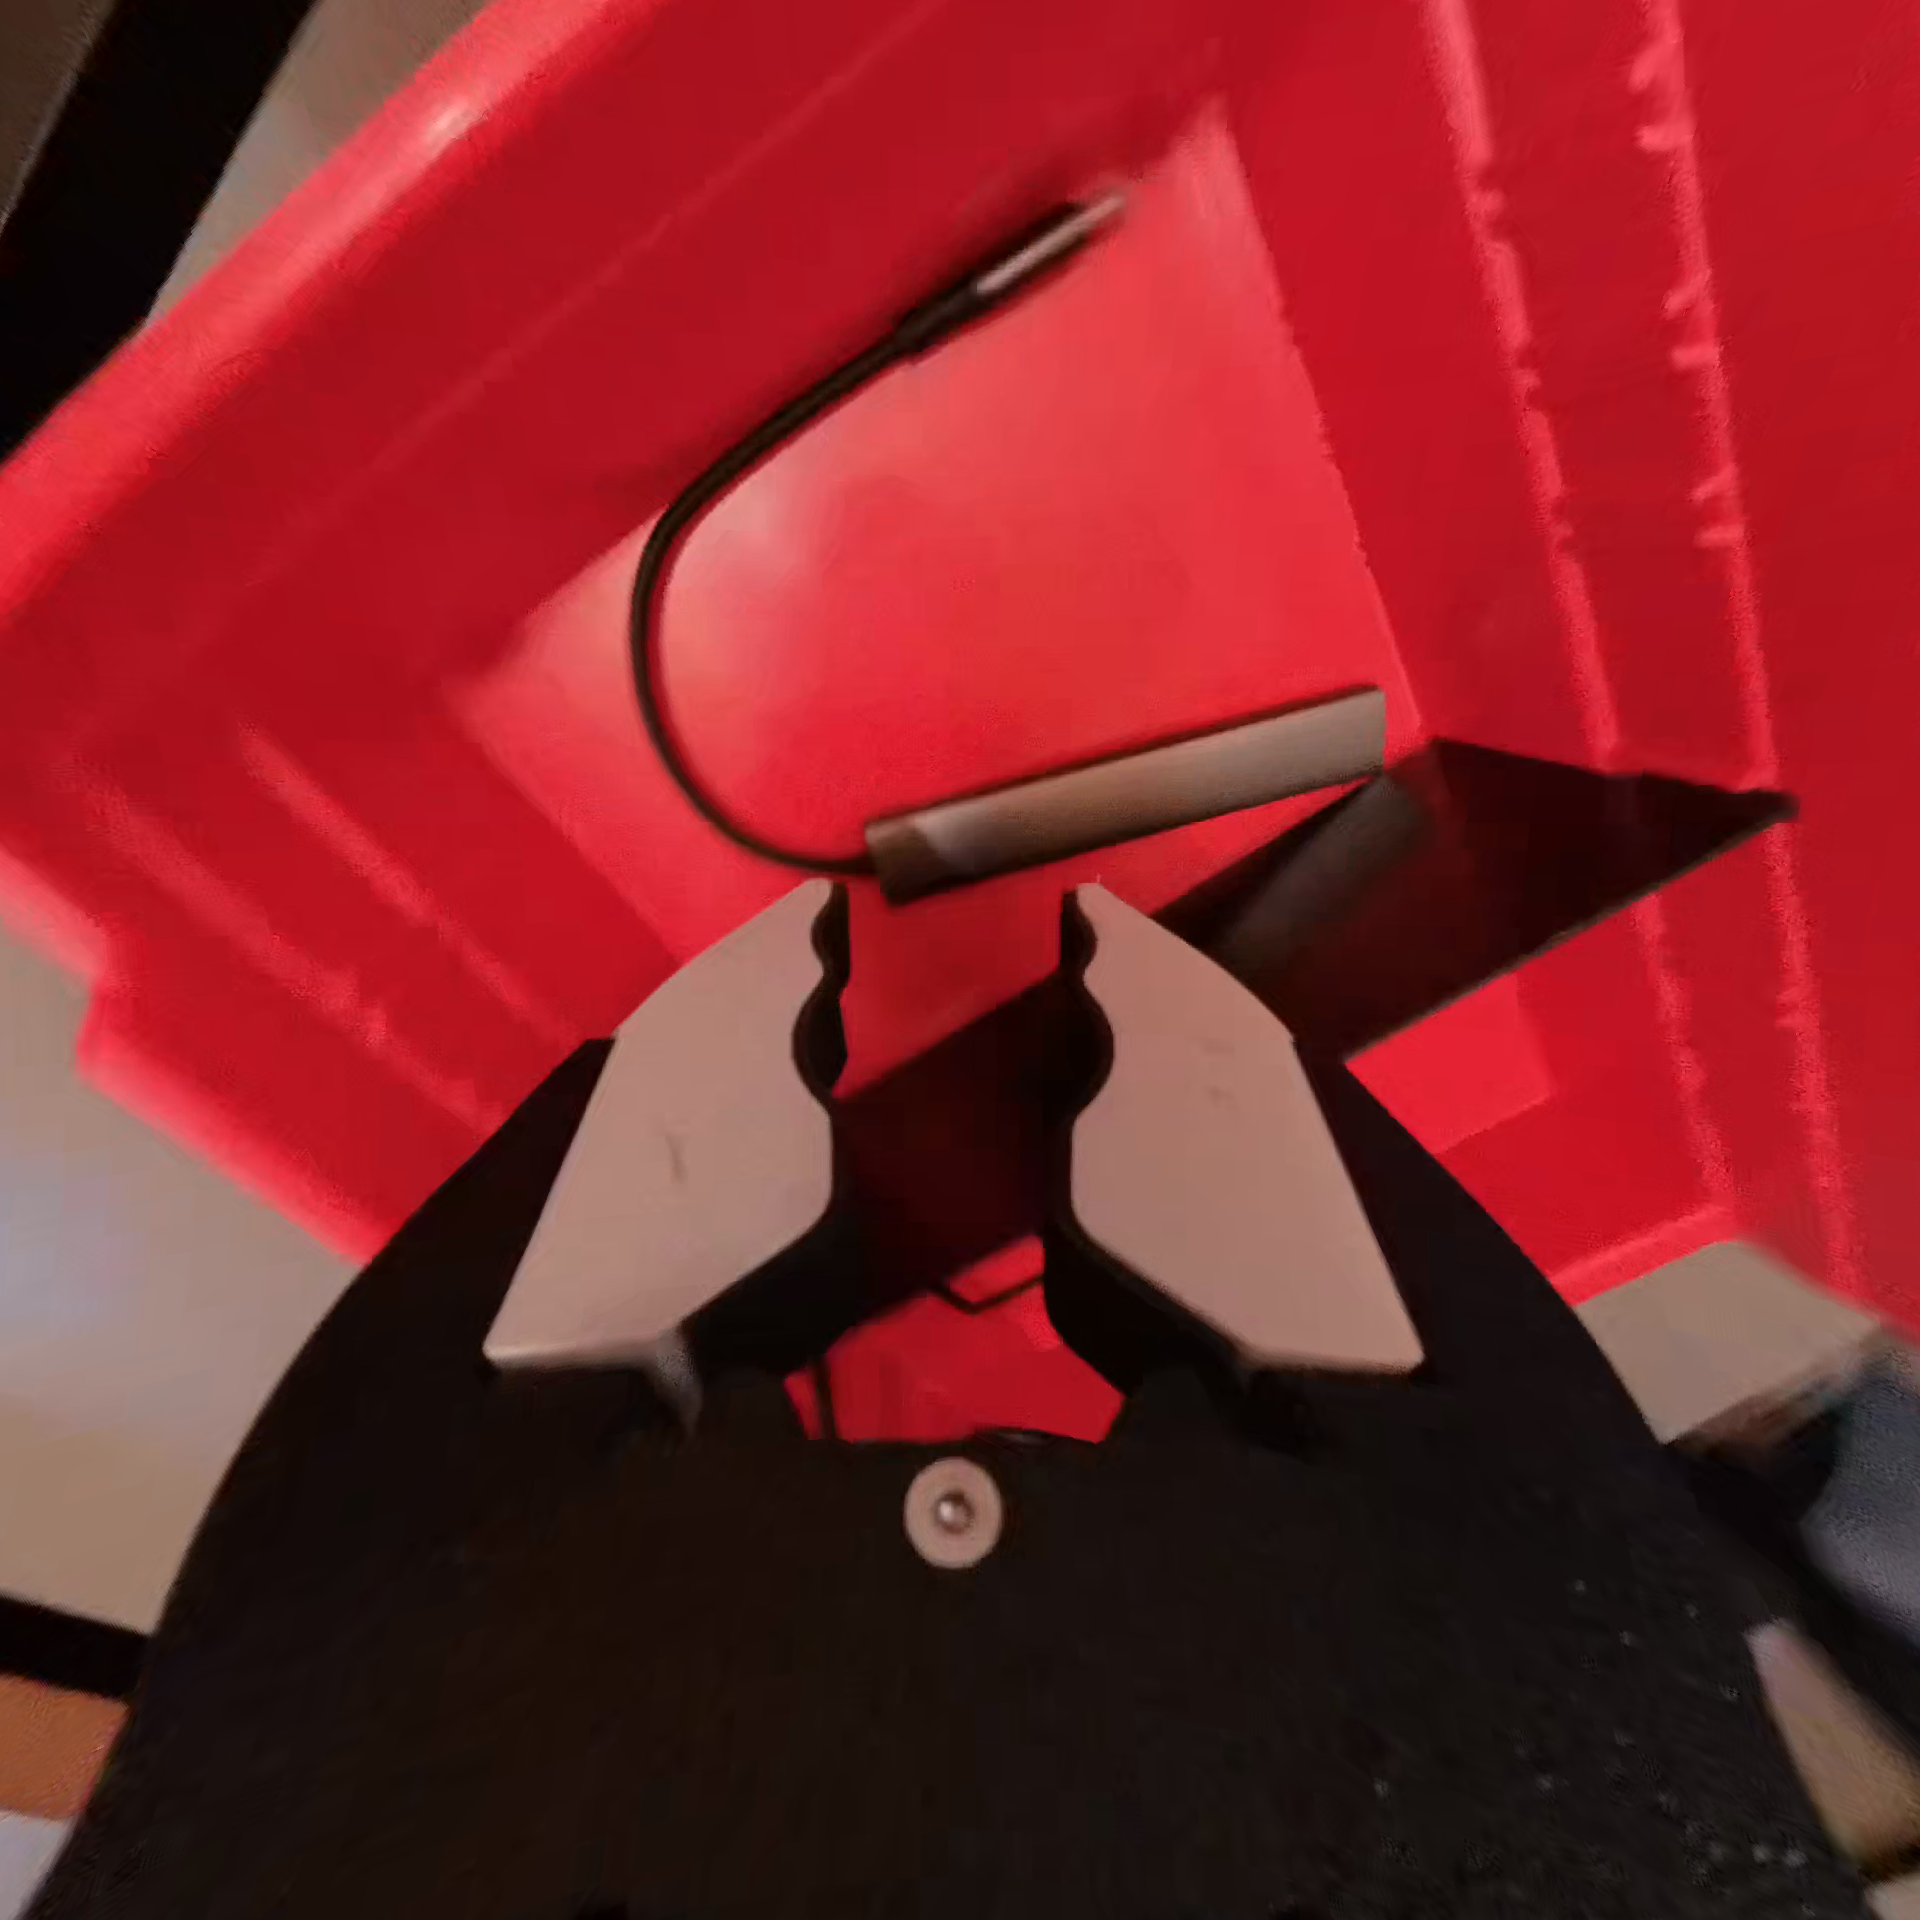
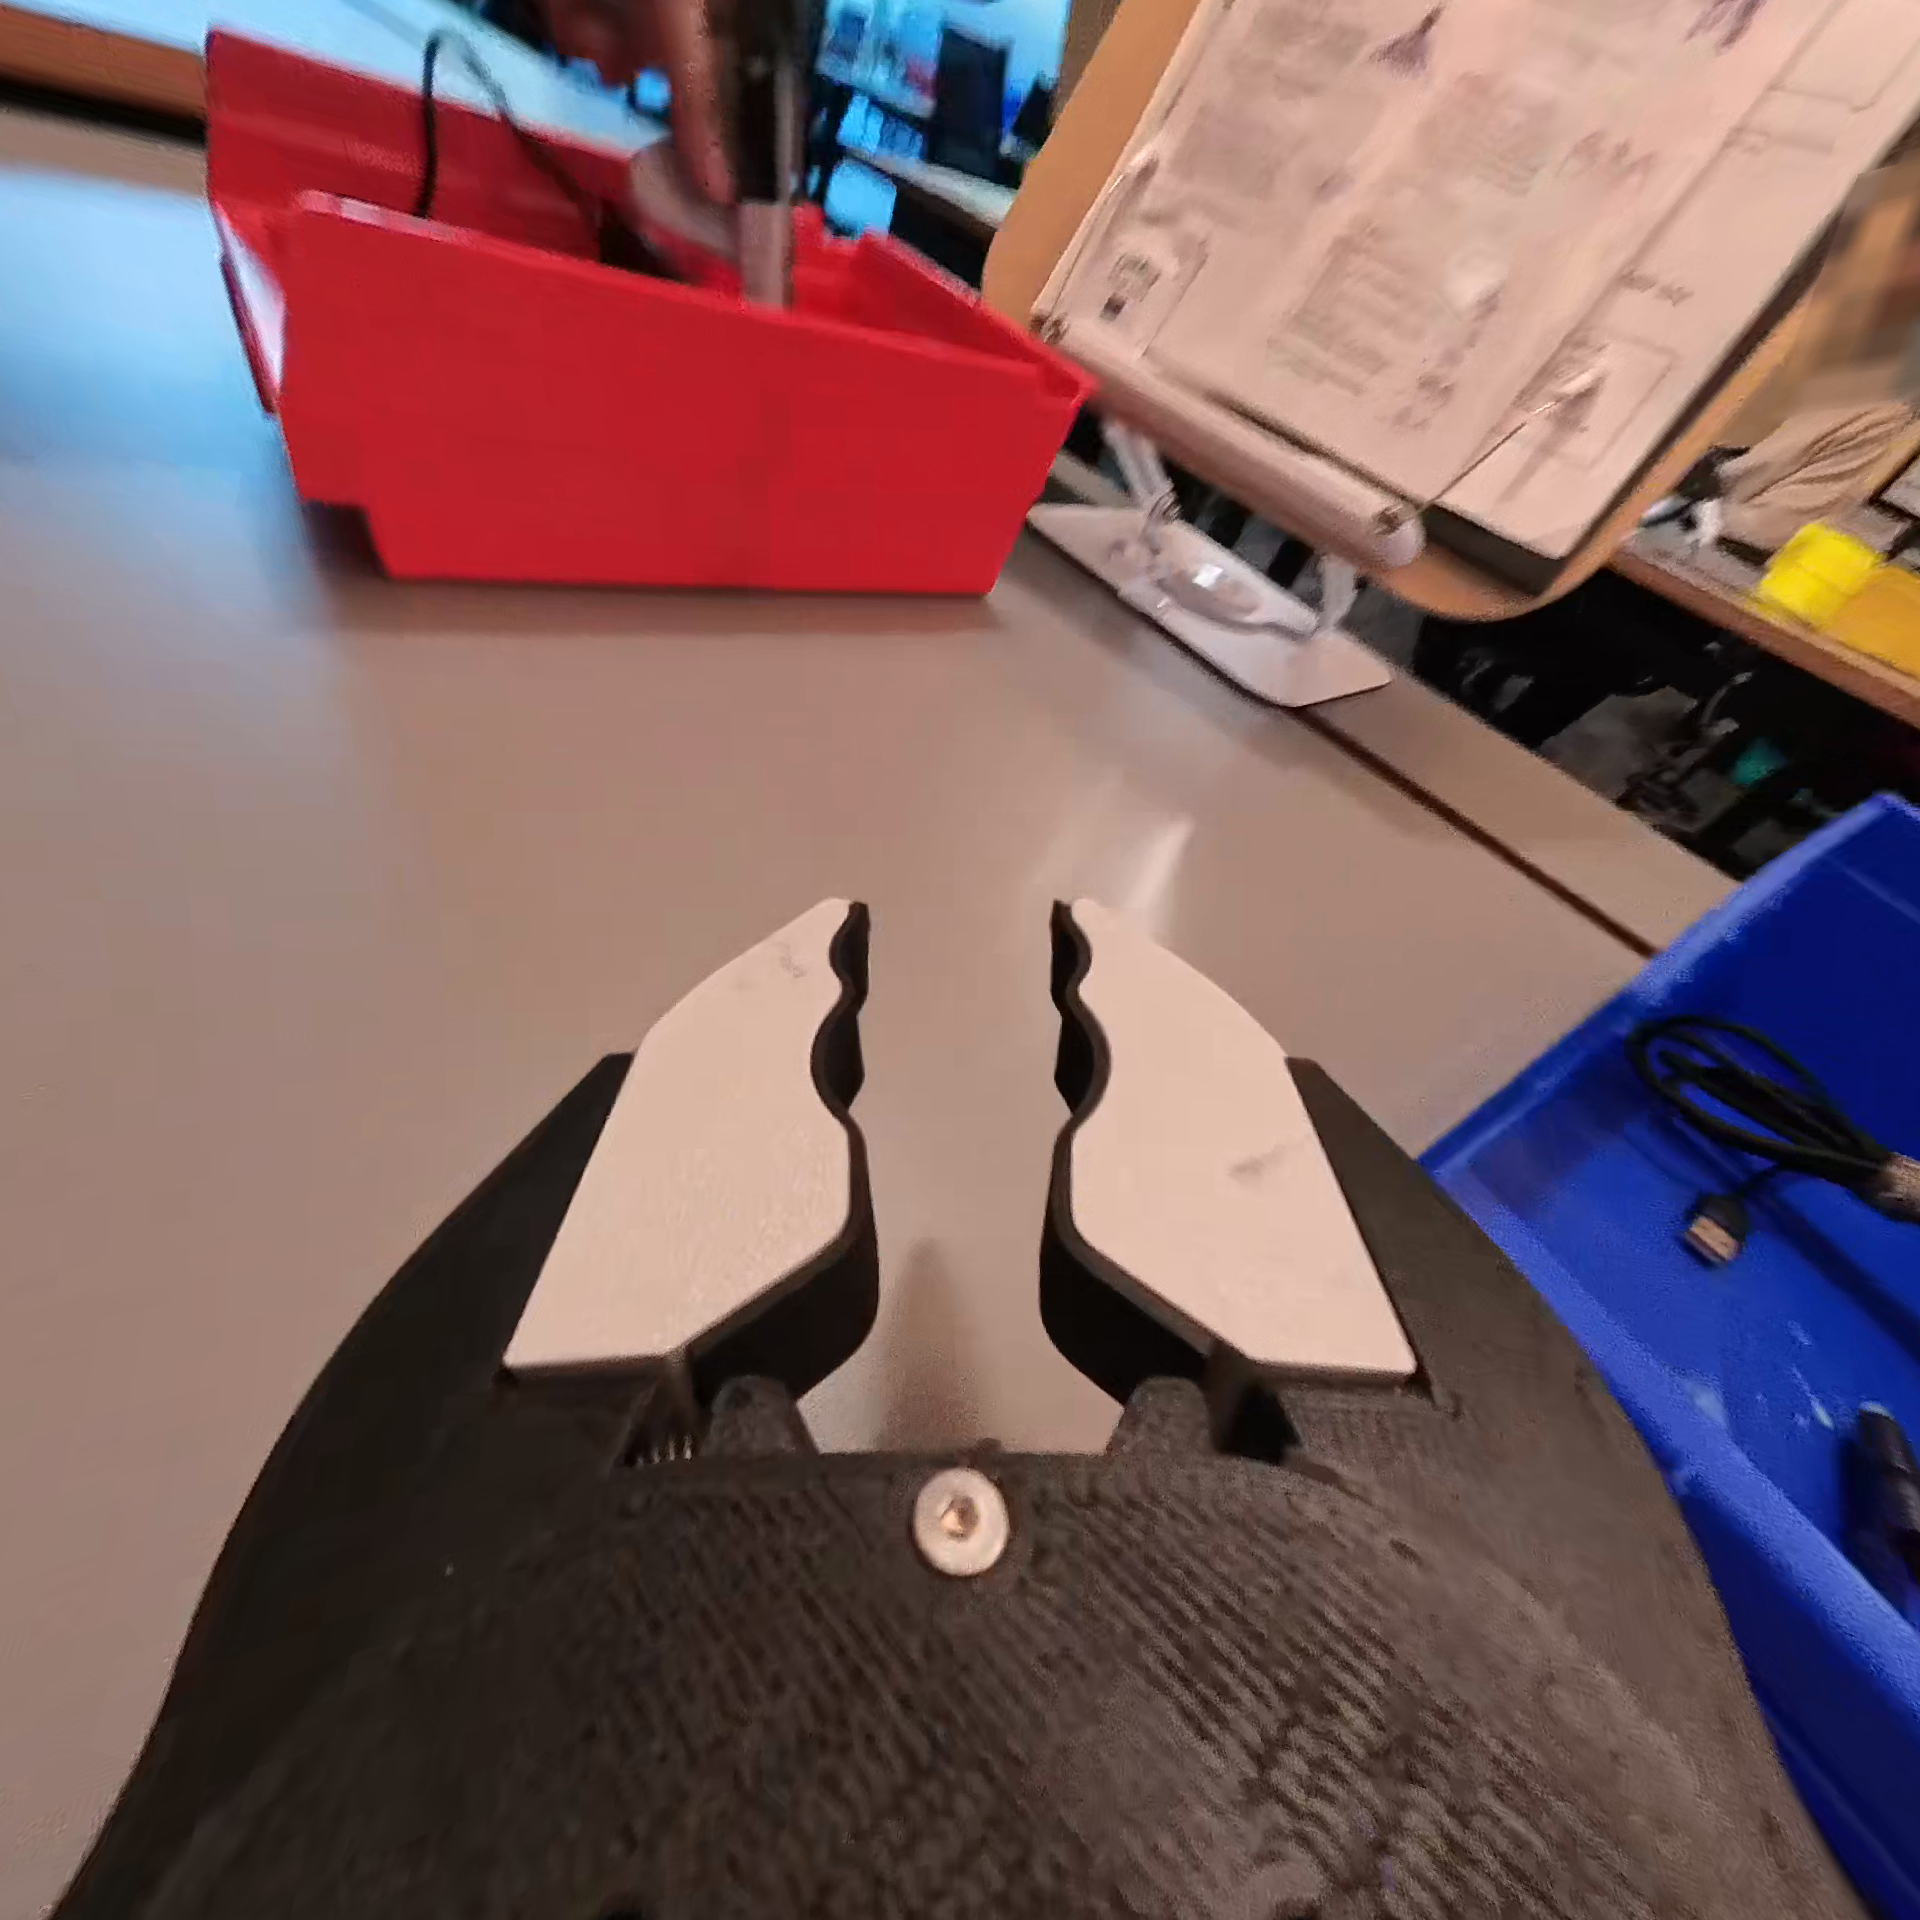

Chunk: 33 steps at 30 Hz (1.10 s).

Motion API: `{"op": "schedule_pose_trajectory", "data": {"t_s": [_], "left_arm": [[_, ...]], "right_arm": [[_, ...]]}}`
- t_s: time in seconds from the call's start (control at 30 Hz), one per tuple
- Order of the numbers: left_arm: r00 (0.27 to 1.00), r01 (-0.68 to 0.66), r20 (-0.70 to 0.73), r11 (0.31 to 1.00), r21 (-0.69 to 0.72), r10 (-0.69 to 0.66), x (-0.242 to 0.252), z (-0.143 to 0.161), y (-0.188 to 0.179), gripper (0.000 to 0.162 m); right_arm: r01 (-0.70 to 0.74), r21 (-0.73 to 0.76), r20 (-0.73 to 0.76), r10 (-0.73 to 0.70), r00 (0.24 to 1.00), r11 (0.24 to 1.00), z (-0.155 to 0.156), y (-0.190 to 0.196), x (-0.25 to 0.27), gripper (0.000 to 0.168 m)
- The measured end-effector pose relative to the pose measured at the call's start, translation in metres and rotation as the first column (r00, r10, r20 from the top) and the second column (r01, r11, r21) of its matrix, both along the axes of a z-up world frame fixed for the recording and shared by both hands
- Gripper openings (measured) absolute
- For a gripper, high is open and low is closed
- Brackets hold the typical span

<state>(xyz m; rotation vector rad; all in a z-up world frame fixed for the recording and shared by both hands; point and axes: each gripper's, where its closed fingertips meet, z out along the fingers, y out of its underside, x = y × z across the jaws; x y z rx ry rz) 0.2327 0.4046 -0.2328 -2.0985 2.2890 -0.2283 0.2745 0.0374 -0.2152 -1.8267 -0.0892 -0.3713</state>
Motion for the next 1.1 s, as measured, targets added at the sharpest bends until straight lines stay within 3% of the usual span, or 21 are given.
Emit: {"op": "schedule_pose_trajectory", "data": {"t_s": [0.03, 0.1, 0.17, 0.23, 0.33, 0.43, 0.6, 0.63, 0.7, 0.77, 0.87, 1.1], "left_arm": [[0.994, 0.109, -0.018, 0.994, -0.013, -0.109, 0.006, -0.007, -0.001, 0.039], [0.935, 0.355, -0.027, 0.934, 0.044, -0.354, 0.014, -0.016, 0.002, 0.049], [0.822, 0.568, -0.029, 0.816, 0.106, -0.569, 0.017, -0.021, 0.002, 0.039], [0.702, 0.709, -0.035, 0.694, 0.125, -0.711, 0.014, -0.027, -0.002, 0.040], [0.578, 0.813, -0.156, 0.547, 0.199, -0.801, 0.008, -0.037, 0.013, 0.039], [0.490, 0.869, -0.229, 0.448, 0.212, -0.841, 0.007, -0.044, 0.020, 0.031], [0.409, 0.912, -0.271, 0.399, 0.095, -0.871, -0.004, -0.047, 0.019, 0.015], [0.390, 0.920, -0.305, 0.382, 0.088, -0.869, -0.006, -0.044, 0.022, 0.015], [0.391, 0.921, -0.300, 0.369, 0.127, -0.870, -0.002, -0.045, 0.021, 0.038], [0.386, 0.923, -0.291, 0.370, 0.110, -0.876, -0.002, -0.049, 0.015, 0.025], [0.379, 0.924, -0.291, 0.377, 0.065, -0.879, -0.004, -0.051, 0.013, 0.026], [0.311, 0.950, -0.308, 0.304, 0.073, -0.899, -0.002, -0.056, 0.011, 0.024]], "right_arm": [[-0.029, -0.040, -0.010, 0.029, 1.000, 0.999, -0.006, 0.003, -0.003, 0.039], [-0.084, -0.069, -0.050, 0.081, 0.995, 0.994, -0.010, 0.004, -0.008, 0.045], [-0.069, -0.003, -0.109, 0.068, 0.992, 0.998, -0.001, 0.000, -0.002, 0.042], [-0.050, 0.107, -0.189, 0.070, 0.979, 0.993, 0.013, -0.008, 0.007, 0.042], [0.006, 0.258, -0.310, 0.077, 0.948, 0.966, 0.030, -0.022, 0.023, 0.036], [0.009, 0.315, -0.364, 0.112, 0.925, 0.949, 0.036, -0.028, 0.028, 0.036], [-0.017, 0.236, -0.314, 0.093, 0.945, 0.972, 0.028, -0.019, 0.021, 0.043], [-0.023, 0.213, -0.297, 0.087, 0.951, 0.977, 0.025, -0.017, 0.018, 0.045], [-0.038, 0.185, -0.260, 0.087, 0.962, 0.982, 0.023, -0.014, 0.014, 0.047], [-0.032, 0.179, -0.239, 0.075, 0.968, 0.983, 0.022, -0.014, 0.013, 0.047], [-0.040, 0.167, -0.239, 0.080, 0.968, 0.985, 0.021, -0.013, 0.012, 0.047], [-0.032, 0.183, -0.245, 0.077, 0.966, 0.983, 0.023, -0.015, 0.013, 0.045]]}}
